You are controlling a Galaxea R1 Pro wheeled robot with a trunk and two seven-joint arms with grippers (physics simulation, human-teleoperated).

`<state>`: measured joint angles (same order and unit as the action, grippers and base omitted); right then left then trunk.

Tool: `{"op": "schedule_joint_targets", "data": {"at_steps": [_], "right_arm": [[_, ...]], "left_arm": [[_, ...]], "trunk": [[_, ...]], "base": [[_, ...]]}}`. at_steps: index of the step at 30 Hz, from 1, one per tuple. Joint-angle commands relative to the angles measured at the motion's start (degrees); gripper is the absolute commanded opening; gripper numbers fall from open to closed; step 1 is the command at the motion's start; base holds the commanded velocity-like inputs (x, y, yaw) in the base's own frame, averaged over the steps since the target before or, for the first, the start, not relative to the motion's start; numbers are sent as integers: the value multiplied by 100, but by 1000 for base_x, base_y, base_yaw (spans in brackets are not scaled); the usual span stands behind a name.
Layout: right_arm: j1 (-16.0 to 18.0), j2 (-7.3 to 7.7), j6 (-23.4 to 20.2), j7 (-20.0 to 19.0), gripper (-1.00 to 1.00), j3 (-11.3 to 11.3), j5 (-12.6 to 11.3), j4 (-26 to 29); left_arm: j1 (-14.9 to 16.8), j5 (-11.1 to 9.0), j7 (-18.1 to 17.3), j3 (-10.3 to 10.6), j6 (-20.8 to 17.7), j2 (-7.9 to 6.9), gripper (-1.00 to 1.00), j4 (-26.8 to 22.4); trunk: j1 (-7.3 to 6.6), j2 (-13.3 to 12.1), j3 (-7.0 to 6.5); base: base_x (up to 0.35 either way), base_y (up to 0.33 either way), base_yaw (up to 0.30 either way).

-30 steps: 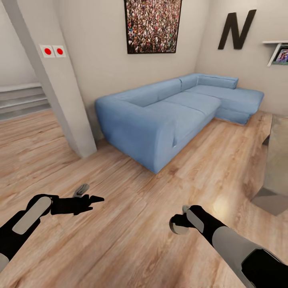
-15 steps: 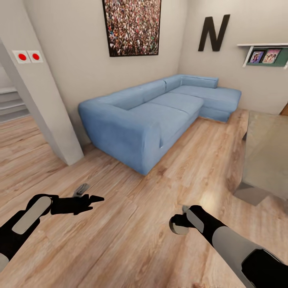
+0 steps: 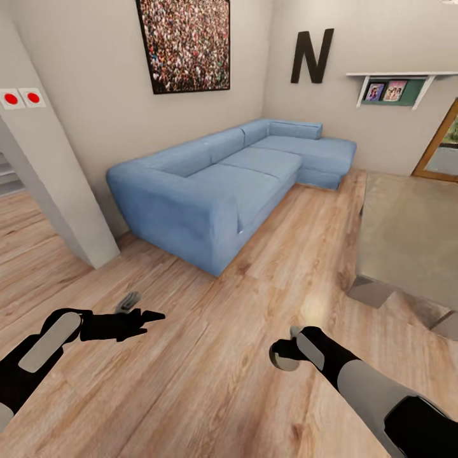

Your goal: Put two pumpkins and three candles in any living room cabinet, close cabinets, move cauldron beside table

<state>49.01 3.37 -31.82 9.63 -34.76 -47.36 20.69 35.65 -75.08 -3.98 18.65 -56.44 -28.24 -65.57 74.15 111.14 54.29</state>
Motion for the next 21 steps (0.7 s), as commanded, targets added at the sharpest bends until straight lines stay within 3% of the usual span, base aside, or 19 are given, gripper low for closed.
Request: {"op": "schedule_joint_targets", "data": {"at_steps": [1, 7, 21], "right_arm": [[3, 6, -11, 49, -100, -41, -71, 14], [3, 3, -1, 48, -100, -43, -71, 13], [3, 5, 9, 48, -100, -41, -71, 14]], "left_arm": [[3, 38, -42, 8, -2, -6, 100, 0], [3, 38, -42, 15, -1, 2, 100, 0], [3, 46, -42, 27, 2, 8, 100, 0]], "trunk": [[-26, -39, -14], [-158, -280, -121], [-466, -841, -373]], "base": [[-321, 76, -249], [-231, 41, -282], [-8, 1, -290]]}}
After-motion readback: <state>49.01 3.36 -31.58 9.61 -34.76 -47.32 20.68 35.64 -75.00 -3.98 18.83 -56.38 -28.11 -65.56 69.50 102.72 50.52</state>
